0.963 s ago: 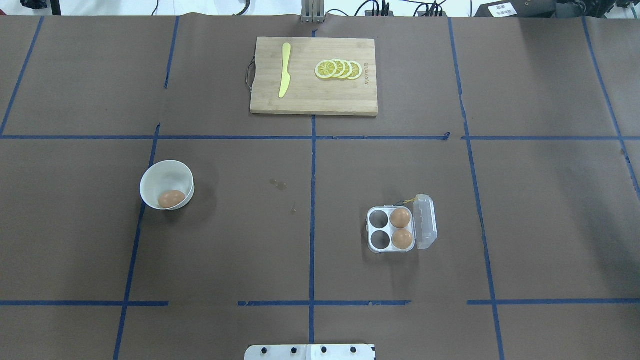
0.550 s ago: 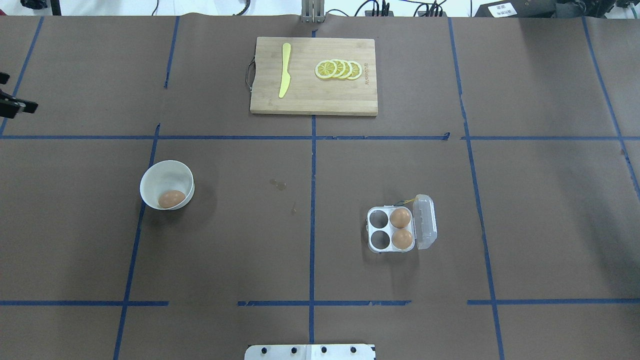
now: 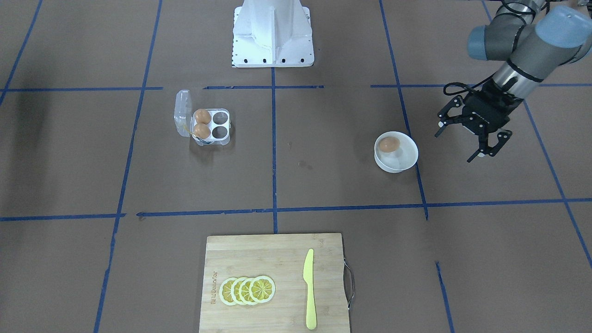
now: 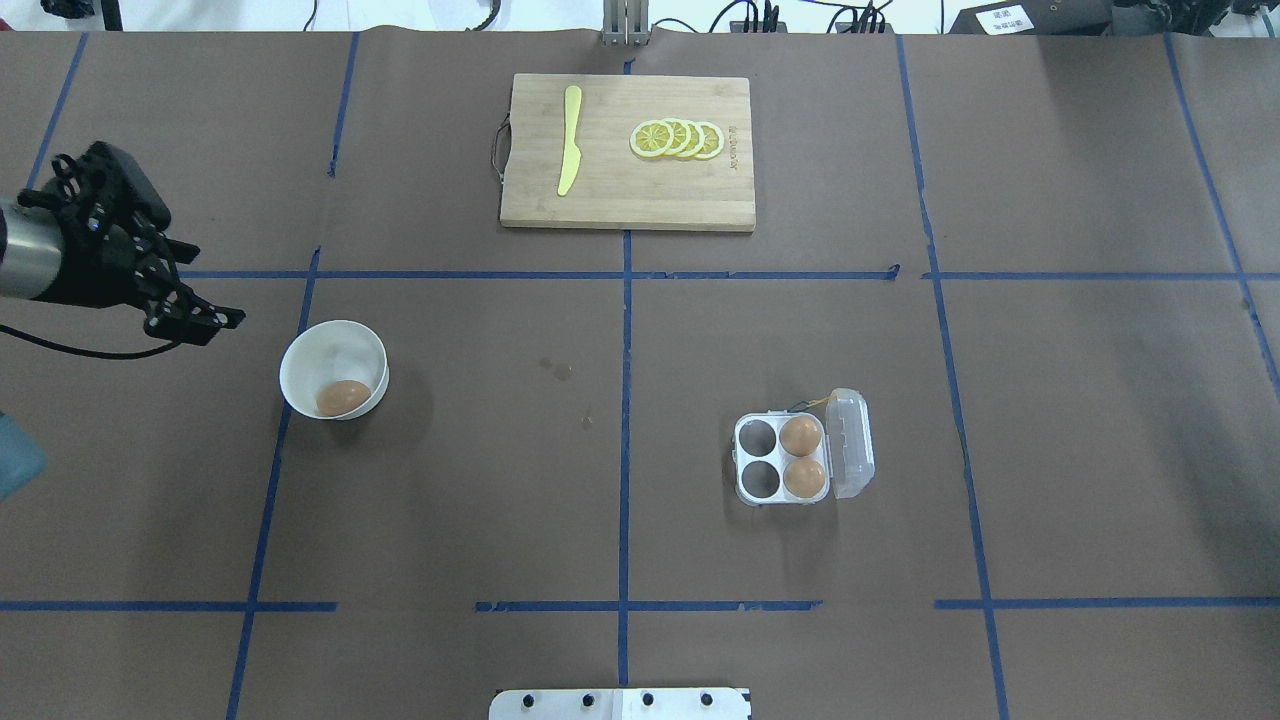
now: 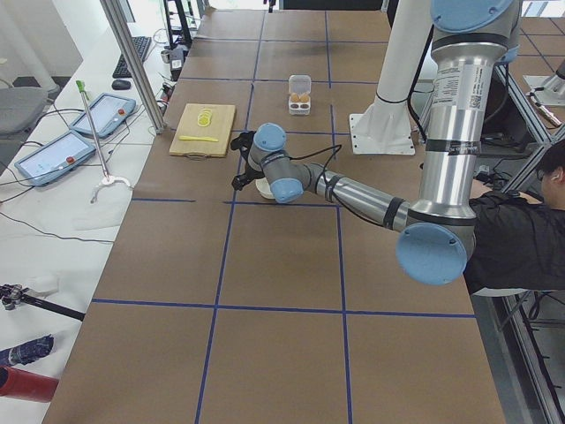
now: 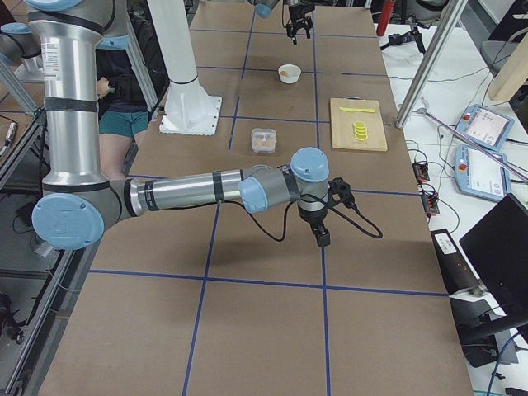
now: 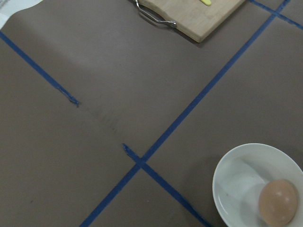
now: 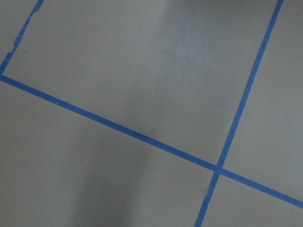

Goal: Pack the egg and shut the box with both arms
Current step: 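Reach the left gripper down into the white bowl toward the brown egg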

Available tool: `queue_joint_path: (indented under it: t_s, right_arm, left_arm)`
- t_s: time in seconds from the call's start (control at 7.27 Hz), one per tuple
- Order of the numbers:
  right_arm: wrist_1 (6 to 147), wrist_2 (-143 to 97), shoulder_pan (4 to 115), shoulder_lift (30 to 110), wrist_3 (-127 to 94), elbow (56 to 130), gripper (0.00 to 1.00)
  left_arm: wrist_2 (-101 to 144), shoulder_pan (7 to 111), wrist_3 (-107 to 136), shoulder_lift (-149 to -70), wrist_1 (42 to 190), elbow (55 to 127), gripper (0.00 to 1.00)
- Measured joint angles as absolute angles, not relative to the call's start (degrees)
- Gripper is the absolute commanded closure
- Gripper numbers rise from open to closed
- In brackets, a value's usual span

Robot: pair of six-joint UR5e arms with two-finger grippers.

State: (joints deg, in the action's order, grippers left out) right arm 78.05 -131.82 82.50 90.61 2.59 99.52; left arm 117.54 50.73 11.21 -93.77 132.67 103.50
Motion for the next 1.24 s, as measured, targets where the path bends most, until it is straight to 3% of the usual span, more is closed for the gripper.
queue_joint_path:
  t_s: [0.14, 0.28, 1.24]
  right_arm:
    - [78.0, -131.8, 82.5, 90.7, 2.6, 99.5, 0.00]
    - [78.0, -131.8, 82.5, 90.7, 2.6, 99.4, 0.00]
    - [78.0, -131.8, 82.5, 91.0, 2.6, 99.3, 0.00]
  left_arm:
    - [115.3, 47.7, 11.7, -93.8, 133.0, 103.4, 0.11]
    - [114.3, 45.5, 11.9, -94.2, 133.4, 103.2, 0.13]
    - [114.2, 40.2, 12.1, -98.0, 133.7, 98.9, 0.13]
